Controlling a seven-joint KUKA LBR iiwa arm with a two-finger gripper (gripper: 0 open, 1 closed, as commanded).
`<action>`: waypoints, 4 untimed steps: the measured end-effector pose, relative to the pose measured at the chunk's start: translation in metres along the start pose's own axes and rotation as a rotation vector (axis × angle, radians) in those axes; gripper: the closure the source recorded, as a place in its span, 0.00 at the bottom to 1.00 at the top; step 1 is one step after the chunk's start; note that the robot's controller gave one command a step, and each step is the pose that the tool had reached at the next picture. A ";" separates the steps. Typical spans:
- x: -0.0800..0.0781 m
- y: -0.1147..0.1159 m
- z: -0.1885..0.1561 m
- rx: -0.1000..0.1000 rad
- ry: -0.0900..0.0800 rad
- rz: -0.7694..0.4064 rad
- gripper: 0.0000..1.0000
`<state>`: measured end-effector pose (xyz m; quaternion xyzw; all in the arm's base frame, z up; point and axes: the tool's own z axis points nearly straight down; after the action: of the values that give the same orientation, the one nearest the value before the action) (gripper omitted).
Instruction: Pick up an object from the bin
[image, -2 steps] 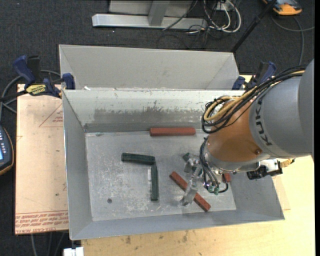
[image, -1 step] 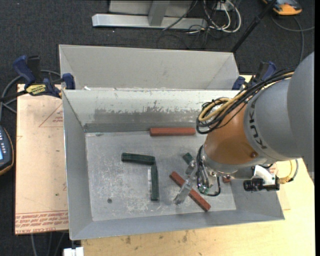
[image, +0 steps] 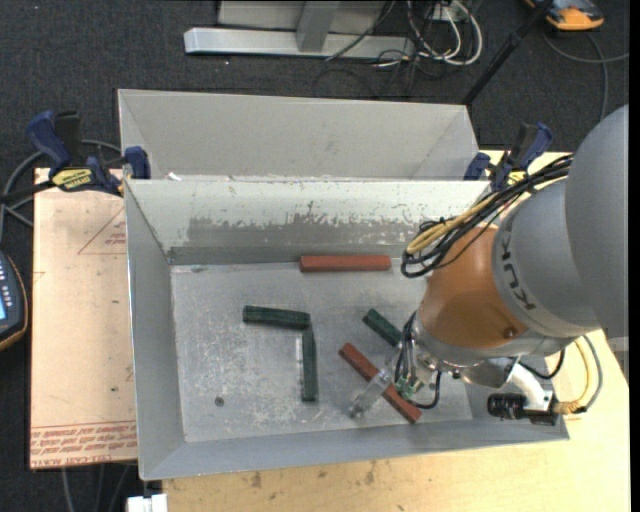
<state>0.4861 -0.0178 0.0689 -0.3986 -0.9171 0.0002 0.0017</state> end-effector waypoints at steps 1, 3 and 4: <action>0.000 0.000 0.000 -0.001 -0.002 -0.002 0.00; 0.000 0.001 -0.003 -0.002 -0.003 -0.004 1.00; 0.000 0.001 -0.010 -0.002 -0.002 -0.006 1.00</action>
Offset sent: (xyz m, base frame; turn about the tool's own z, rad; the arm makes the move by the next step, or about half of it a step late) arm 0.0000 0.0000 0.0000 0.0000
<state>0.4872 -0.0170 0.0786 -0.3957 -0.9184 -0.0005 0.0001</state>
